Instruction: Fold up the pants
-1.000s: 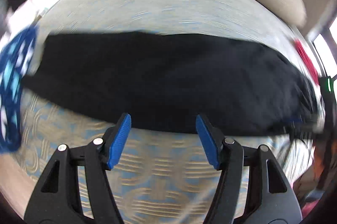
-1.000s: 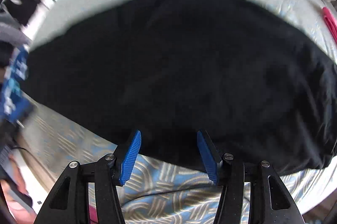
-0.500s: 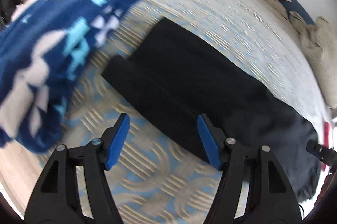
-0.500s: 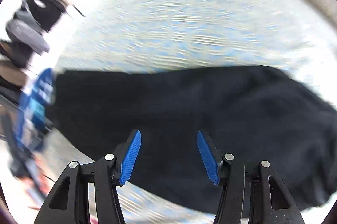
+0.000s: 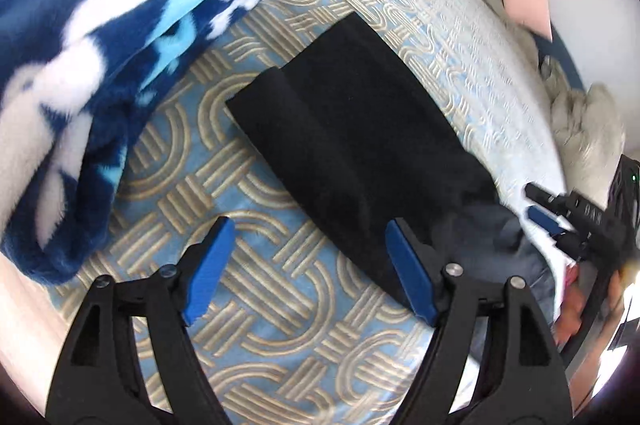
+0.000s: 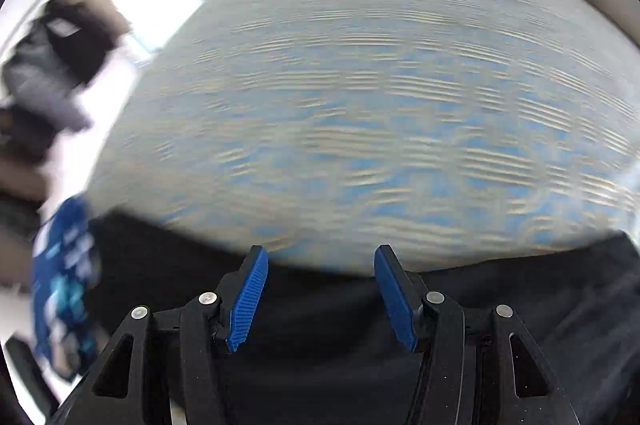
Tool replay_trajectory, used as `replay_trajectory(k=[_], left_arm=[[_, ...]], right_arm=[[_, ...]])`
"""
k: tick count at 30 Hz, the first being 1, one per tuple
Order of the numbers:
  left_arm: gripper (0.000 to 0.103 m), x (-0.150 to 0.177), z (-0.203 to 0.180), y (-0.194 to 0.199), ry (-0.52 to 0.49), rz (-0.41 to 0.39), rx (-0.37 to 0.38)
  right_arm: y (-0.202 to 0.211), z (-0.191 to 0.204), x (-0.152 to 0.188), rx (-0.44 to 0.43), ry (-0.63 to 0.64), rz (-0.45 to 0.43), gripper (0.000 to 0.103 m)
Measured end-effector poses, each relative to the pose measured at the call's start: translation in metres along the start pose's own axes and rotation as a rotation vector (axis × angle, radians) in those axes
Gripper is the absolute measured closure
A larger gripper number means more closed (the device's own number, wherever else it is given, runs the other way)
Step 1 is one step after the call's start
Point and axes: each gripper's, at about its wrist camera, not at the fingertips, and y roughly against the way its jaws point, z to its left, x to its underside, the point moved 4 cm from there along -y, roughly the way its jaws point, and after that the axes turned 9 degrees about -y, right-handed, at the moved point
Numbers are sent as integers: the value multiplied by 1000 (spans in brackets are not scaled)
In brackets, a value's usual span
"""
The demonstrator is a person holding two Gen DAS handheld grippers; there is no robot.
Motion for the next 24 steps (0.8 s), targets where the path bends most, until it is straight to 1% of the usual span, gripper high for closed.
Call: replay_trajectory(k=[1,2,5,6,7,8,9,10,11,12,13,14,15,16,17,18,19,20,21,22,23,24], left_arm=[[22,-1,1,-1,8,1,9],[22,-2,1,-2,9,3,12],[19,-5,-1,-4,13,7,18],[19,-6,-1,-4,14,12,18],[19,-6,-1,-5,19,15,20],[19,-6,-1,-5,27,15,26],[19,-9,-2,-7,33,17,33],[19,-10,-1,-7,41,17,41],[19,-10,0,-7,47,19,47],[19,-15,0,-10,50,24,51],[19,-15,1,-10,51,27,55],[19,-15,1,-9,51,29,63],[19,-15,0,-9,48,31,79],[18,-15,-1,-11,44,35,92],[18,-16,0,-14,46,39,94],[15,-19,-1,-18,57,42,92],[7,-22,-2,-22,75,32,103],[5,-26,-3,-22,89,19,112],[5,-31,-4,-25,111,3,105],[5,-34,-4,-28,126,-3,98],[5,-38,-5,-30,140,-12,95],[18,-41,-5,-31,147,-18,97]], right_arm=[[-4,17,3,-4,58,34,46],[-9,39,19,19,138,74,46],[-35,56,27,99,229,140,46],[-38,58,31,123,236,144,50],[-45,60,27,142,242,139,61],[-46,63,23,139,253,107,96],[-45,68,17,137,263,82,101],[-43,69,8,147,251,59,101],[-41,71,-7,171,230,-5,101],[-40,70,-17,210,222,-39,101],[-40,68,-26,245,216,-48,101],[-39,64,-33,241,211,-35,100],[-35,69,-31,182,203,-6,98],[-29,75,-30,106,210,18,98],[-18,78,-19,22,246,52,93],[-9,79,-9,2,278,67,85],[-2,81,6,1,320,76,80],[4,80,15,2,347,80,76],[5,81,23,3,362,86,75],[5,79,32,5,370,99,75],[-1,88,47,-1,369,125,75],[-3,89,52,-7,361,139,75]])
